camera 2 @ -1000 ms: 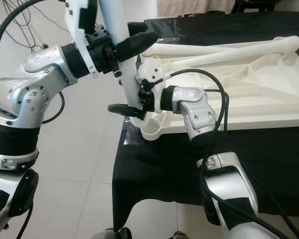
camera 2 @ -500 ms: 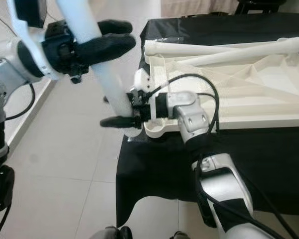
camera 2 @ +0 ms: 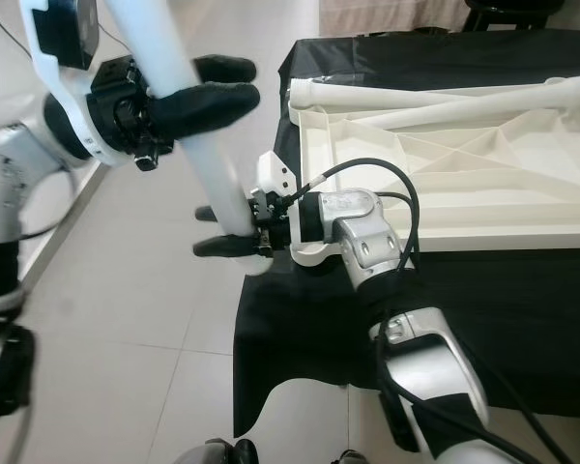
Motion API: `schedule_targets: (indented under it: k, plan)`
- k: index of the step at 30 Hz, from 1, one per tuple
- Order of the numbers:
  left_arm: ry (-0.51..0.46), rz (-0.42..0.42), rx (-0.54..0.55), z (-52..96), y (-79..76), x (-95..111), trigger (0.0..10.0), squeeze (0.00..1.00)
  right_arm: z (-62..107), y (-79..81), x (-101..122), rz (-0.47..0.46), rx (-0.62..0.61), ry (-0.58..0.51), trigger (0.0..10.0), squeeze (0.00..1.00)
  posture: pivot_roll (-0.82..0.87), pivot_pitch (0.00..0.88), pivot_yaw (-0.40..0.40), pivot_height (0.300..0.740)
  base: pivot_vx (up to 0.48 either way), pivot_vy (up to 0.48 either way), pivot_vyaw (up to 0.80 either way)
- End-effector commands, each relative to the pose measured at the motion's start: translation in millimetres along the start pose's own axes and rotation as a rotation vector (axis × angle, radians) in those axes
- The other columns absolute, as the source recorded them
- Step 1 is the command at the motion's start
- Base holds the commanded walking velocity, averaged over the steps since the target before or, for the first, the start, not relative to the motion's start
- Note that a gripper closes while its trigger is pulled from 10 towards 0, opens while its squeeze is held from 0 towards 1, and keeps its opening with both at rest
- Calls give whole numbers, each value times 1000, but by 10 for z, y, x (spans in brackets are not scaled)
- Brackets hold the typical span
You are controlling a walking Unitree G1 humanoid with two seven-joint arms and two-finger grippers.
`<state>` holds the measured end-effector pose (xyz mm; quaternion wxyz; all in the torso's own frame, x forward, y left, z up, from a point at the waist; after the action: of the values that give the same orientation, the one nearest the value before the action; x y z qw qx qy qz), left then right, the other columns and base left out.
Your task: Building children table
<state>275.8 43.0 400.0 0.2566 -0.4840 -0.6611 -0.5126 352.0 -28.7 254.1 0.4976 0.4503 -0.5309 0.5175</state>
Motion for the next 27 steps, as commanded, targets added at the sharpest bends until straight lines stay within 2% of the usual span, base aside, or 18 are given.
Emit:
schedule_targets:
  k: [1, 2, 3, 5, 9, 11, 13, 16, 17, 19, 20, 21, 22, 23, 24, 25, 26, 27]
  plan:
    - [-5, 38, -131, -133, -170, -51, 10000, 1000, 8, -142, 95, -40, -107, -52, 0, 0, 14, 200, 103, 740, 0, 0, 0]
    - [2, 14, -22, -70, -17, -61, 10000, 1000, 47, -231, 142, -41, -176, -87, 0, 0, 15, 214, 99, 740, 0, 0, 0]
    - [2, 14, -22, -70, -17, -61, 10000, 1000, 47, -231, 142, -41, -176, -87, 0, 0, 15, 214, 99, 740, 0, 0, 0]
    - [26, -34, 166, 122, 202, -91, 10000, 1000, 163, -376, 229, -48, -285, -146, 0, 0, 19, 231, 95, 740, 0, 0, 0]
    - [42, -52, 243, 220, 273, -104, 10000, 1000, 227, -422, 271, -58, -319, -175, 0, 0, 23, 244, 91, 740, 0, 0, 0]
    - [71, -81, 322, 354, 308, -93, 10000, 1000, 300, -458, 311, -65, -347, -202, 0, 0, 27, 256, 89, 740, 0, 0, 0]
    - [160, -147, 507, 765, 227, 12, 10000, 1000, 512, -547, 412, -73, -429, -267, 0, 0, 38, 295, 86, 740, 0, 0, 0]
    - [193, -167, 560, 884, 172, 44, 10000, 1000, 581, -570, 445, -74, -454, -287, 0, 0, 38, 295, 86, 740, 0, 0, 0]
    - [252, -155, 631, 1018, 15, -73, 10000, 1000, 687, -581, 489, -77, -466, -315, 0, 0, 49, 317, 88, 740, 0, 0, 0]
    - [290, -143, 674, 1089, -96, -160, 10000, 1000, 750, -581, 516, -78, -469, -332, 0, 0, 49, 317, 88, 740, 0, 0, 0]
    - [359, -77, 687, 1135, -316, -445, 10000, 1000, 779, -523, 509, -74, -430, -324, 0, 0, 49, 335, 93, 740, 0, 0, 0]
    - [359, -77, 687, 1135, -316, -445, 10000, 1000, 779, -523, 509, -74, -430, -324, 0, 0, 49, 335, 93, 740, 0, 0, 0]
    - [421, 4, 677, 1137, -584, -737, 10000, 420, 779, -443, 480, -71, -378, -303, 7020, 0, 47, 347, 97, 740, 0, 0, 0]
    - [421, 4, 677, 1137, -584, -737, 10000, 420, 779, -443, 480, -71, -378, -303, 7020, 0, 47, 347, 97, 740, 0, 0, 0]
    - [449, 60, 661, 1118, -761, -902, 10000, 420, 765, -385, 453, -70, -341, -284, 7020, 0, 47, 347, 97, 740, 0, 0, 0]
    - [487, 121, 636, 1087, -988, -1072, 10000, 0, 737, -305, 408, -75, -293, -258, 10000, 0, 46, 362, 101, 740, 0, 0, 0]
    - [487, 121, 636, 1087, -988, -1072, 10000, 0, 737, -305, 408, -75, -293, -258, 10000, 0, 46, 362, 101, 740, 0, 0, 0]
    - [505, 151, 620, 1067, -1111, -1150, 10000, 0, 718, -261, 381, -81, -266, -244, 10000, 0, 46, 362, 101, 740, 0, 0, 0]
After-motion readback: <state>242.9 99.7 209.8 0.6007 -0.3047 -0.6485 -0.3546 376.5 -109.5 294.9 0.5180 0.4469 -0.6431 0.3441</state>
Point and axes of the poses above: a point about 5 cm out from each wrist's last joint towards the gripper, its own z axis pointing back from the gripper into the wrist, its own x axis along the axis of the wrist's last joint, y = z × x, the point moved 5 cm from there along -z, pointing out of the wrist towards the gripper, and after that the axes turned 10 degrees about -z, right-handed, at the moved point
